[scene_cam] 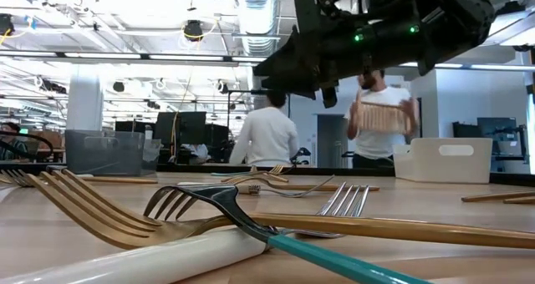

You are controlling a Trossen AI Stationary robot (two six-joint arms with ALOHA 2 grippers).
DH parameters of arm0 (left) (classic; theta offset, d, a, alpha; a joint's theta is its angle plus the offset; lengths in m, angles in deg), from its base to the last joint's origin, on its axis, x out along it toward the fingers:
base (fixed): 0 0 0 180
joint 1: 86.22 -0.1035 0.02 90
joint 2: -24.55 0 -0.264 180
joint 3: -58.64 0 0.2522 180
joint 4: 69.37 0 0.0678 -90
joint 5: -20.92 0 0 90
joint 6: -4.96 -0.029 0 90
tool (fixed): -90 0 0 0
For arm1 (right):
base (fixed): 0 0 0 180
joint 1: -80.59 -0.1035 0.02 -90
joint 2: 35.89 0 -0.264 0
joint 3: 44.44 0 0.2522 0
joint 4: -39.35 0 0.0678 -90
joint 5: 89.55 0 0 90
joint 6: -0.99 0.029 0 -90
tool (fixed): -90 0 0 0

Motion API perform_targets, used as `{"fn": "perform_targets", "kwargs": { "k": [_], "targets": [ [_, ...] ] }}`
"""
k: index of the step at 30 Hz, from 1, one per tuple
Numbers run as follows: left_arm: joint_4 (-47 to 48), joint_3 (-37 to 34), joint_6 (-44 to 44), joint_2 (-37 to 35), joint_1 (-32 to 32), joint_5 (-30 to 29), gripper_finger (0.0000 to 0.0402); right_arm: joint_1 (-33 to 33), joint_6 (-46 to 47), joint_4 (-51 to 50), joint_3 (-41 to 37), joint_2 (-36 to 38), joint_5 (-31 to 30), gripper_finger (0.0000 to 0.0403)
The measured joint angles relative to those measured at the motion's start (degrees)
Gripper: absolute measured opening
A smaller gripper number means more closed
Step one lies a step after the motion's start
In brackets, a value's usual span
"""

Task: Sort silverware by color (type)
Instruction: Put the white fork into the white bin

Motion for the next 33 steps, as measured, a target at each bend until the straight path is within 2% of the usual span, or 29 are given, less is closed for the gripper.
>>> {"fn": "perform_targets", "kwargs": {
  "k": [4,7,11,14,17,20,26,31,33],
  "targets": [
    [1.1,0.0,-1.2,0.0,-2.2,-2.6,0.0127,-0.6,4.1,-4.6,0.0,0.0,0.0,0.0183],
    [0.1,0.0,-6.1,-0.5,-4.4,-5.7,0.0132,-2.0,6.3,-7.5,0.0,0.0,0.0,0.0178],
    [-1.5,0.0,-14.7,-1.8,-8.0,-8.4,0.0131,-4.3,6.5,-9.0,0.0,0.0,-0.3,0.0169],
    [-1.5,0.0,-22.3,-2.7,-10.7,-12.4,0.0131,-6.1,4.5,-8.8,0.0,0.0,-0.5,0.0163],
    [-2.4,0.0,-30.7,-3.3,-13.1,-16.8,0.013,-8.1,2.8,-8.2,0.0,0.0,-3.7,0.0158],
    [-3.8,0.0,-37.8,-3.9,-14.9,-21.4,0.013,-9.8,1.4,-13.2,0.0,2.6,-6.0,0.0151],
    [-8.7,0.0,-53.1,-3.9,-18.3,-31.9,0.013,-12.7,9.3,-36.5,0.1,13.6,-6.4,0.0133],
    [-12.8,0.0,-61.2,-3.3,-20.9,-41.1,0.013,-18.2,22.3,-62.1,0.1,22.7,-6.2,0.0122],
    [-14.1,0.0,-63.0,-3.3,-22.2,-42.8,0.013,-20.7,28.5,-71.6,0.0,25.1,-6.2,0.0121]
  ]
}}
